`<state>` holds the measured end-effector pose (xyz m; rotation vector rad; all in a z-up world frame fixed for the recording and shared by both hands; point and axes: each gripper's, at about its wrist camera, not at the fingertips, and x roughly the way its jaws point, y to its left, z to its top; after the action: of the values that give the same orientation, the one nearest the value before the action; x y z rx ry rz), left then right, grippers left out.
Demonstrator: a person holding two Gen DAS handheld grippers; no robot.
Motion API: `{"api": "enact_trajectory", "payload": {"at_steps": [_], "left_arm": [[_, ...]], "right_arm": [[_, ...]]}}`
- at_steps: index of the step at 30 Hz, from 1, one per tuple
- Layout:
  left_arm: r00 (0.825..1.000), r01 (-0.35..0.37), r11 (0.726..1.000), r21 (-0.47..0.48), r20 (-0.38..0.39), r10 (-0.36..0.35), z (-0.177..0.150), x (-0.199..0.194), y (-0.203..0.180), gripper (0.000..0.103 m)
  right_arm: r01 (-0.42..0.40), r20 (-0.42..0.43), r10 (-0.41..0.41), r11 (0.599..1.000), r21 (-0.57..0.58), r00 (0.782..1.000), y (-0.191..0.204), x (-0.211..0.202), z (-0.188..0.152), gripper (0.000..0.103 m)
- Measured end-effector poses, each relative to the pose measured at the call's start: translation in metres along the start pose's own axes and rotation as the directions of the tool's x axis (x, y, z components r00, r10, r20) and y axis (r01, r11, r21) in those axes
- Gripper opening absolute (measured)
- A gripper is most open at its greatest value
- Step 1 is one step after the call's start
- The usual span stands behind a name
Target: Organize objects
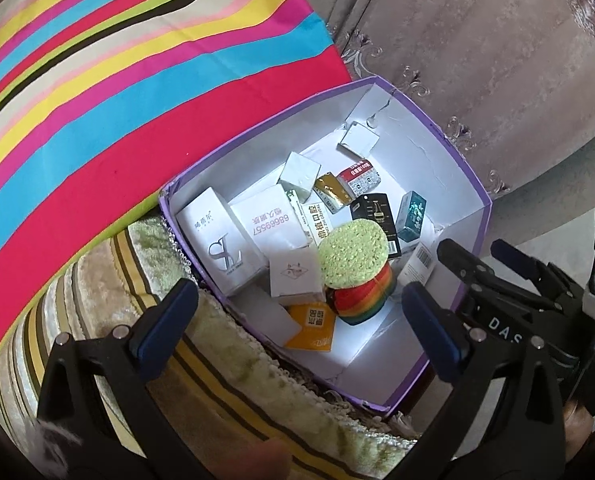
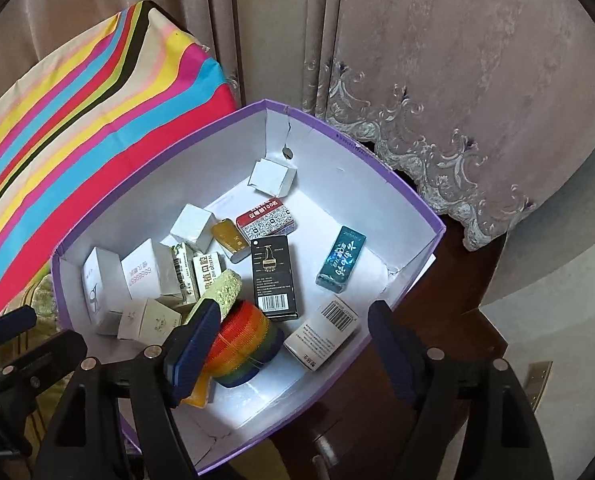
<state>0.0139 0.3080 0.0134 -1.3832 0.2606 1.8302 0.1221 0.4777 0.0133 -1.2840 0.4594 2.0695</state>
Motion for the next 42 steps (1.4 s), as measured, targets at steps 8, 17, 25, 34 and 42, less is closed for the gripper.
{"api": "enact_trajectory", "payload": {"at_steps": [8, 17, 25, 34, 42], "left_arm": [[0.998, -0.057, 0.998, 0.031, 0.037, 0.056, 0.0, -0.004, -0.005, 0.102], [0.992, -0.116, 0.99, 0.079, 0.064, 0.111, 0.0, -0.006, -0.015, 0.102], [0.993, -0.105, 0.99, 0.097, 0.059, 0.1, 0.004, -0.004, -0.021, 0.102], [0.997, -0.075, 0.993, 0.089, 0.041, 0.071, 0.008, -0.001, -0.022, 0.102], [0.997, -0.075, 0.992, 0.098, 0.033, 0.072, 0.011, 0.004, -0.025, 0.102]], "right_arm": [[-0.008, 0.007, 0.008, 1.0, 0.009, 1.0, -0.001, 0.0, 0.0, 0.077], [-0.025, 0.002, 0.025, 0.999, 0.021, 1.0, -0.003, 0.002, 0.002, 0.077], [-0.03, 0.014, 0.03, 0.999, 0.017, 0.999, -0.002, -0.001, 0.003, 0.077], [-0.04, 0.015, 0.04, 0.999, 0.023, 0.999, -0.003, -0.001, 0.005, 0.077], [-0.042, 0.012, 0.042, 0.999, 0.027, 0.999, -0.005, 0.002, 0.006, 0.077]]}}
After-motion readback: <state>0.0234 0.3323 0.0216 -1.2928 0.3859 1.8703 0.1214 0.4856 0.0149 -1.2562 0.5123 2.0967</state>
